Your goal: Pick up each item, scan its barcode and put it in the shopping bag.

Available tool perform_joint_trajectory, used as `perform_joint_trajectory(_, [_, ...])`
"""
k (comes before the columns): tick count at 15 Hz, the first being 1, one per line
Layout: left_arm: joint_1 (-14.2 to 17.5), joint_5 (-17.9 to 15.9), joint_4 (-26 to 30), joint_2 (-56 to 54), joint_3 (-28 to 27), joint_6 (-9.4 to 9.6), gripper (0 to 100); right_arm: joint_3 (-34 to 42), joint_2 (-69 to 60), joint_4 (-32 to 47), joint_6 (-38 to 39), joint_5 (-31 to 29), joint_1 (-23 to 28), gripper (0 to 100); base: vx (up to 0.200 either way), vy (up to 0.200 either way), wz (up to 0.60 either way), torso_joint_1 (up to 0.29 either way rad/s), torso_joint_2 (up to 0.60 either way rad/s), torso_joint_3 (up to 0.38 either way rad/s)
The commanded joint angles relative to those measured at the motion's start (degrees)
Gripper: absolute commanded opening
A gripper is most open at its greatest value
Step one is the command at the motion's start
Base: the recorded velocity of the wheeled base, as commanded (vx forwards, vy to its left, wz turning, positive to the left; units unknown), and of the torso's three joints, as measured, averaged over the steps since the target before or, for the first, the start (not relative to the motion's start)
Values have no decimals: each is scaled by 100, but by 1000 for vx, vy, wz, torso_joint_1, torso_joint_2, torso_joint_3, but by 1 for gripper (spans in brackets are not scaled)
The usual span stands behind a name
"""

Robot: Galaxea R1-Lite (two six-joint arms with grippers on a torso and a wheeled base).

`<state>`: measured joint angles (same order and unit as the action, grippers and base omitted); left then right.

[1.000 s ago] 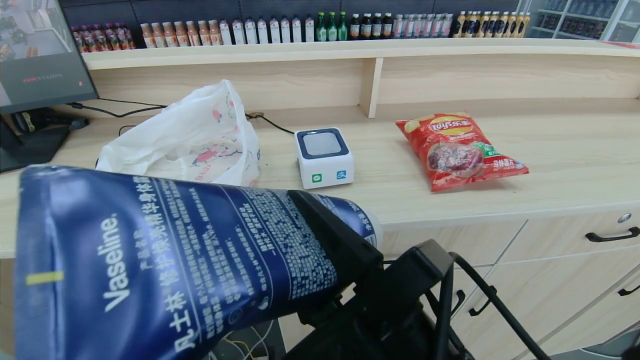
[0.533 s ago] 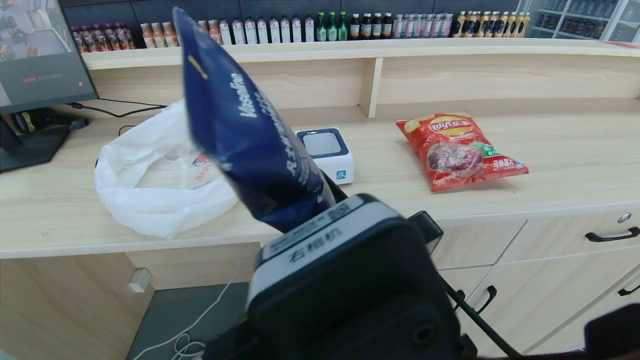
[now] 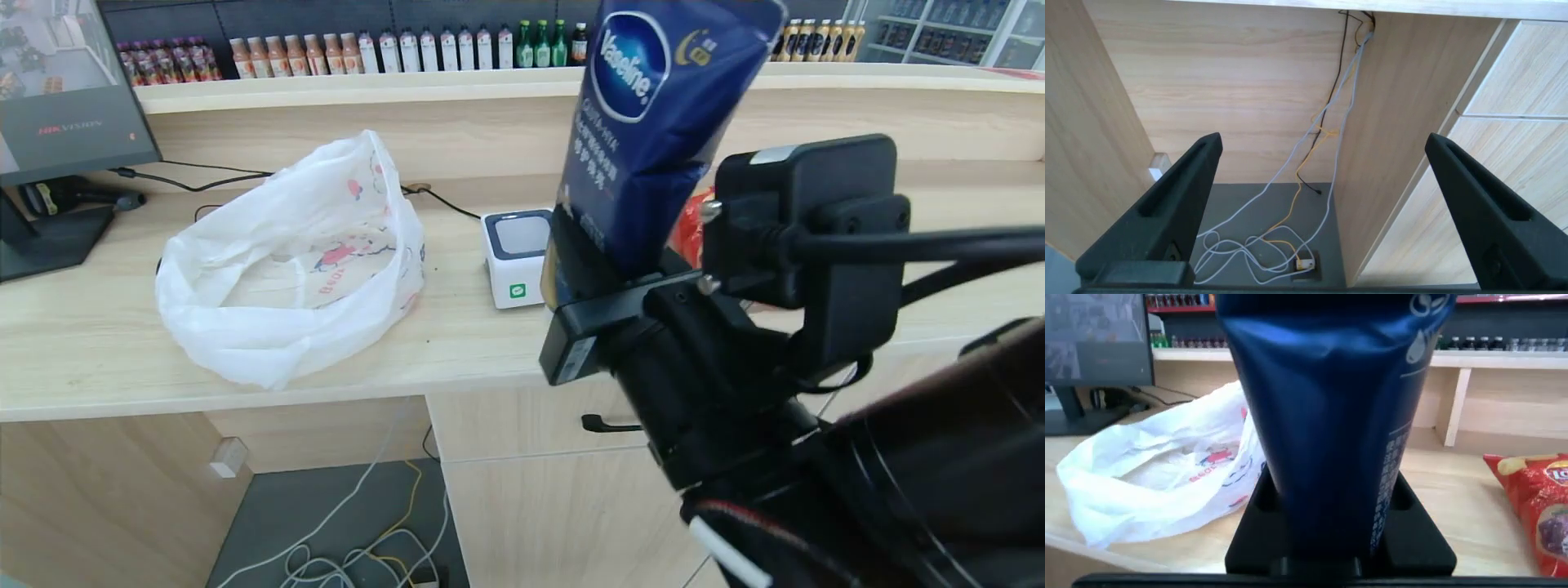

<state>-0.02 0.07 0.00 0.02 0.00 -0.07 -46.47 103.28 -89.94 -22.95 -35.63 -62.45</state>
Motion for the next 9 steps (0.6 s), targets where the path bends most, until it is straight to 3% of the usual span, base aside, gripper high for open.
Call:
perform_joint_trajectory(1, [2,1,0,-2,0,-1,100,261,-168,-6,441,557,717,0,0,0,0,0,0,0])
perform_joint_trajectory(4, [2,1,0,-2,0,-1,100,393,-168,-6,1258,1050,1227,0,0,0,0,0,0,0])
perform_joint_trajectory(9, [-6,1,0,-2,0,-1,100,551,-203,-6,1821,1603,1851,0,0,0,0,0,0,0])
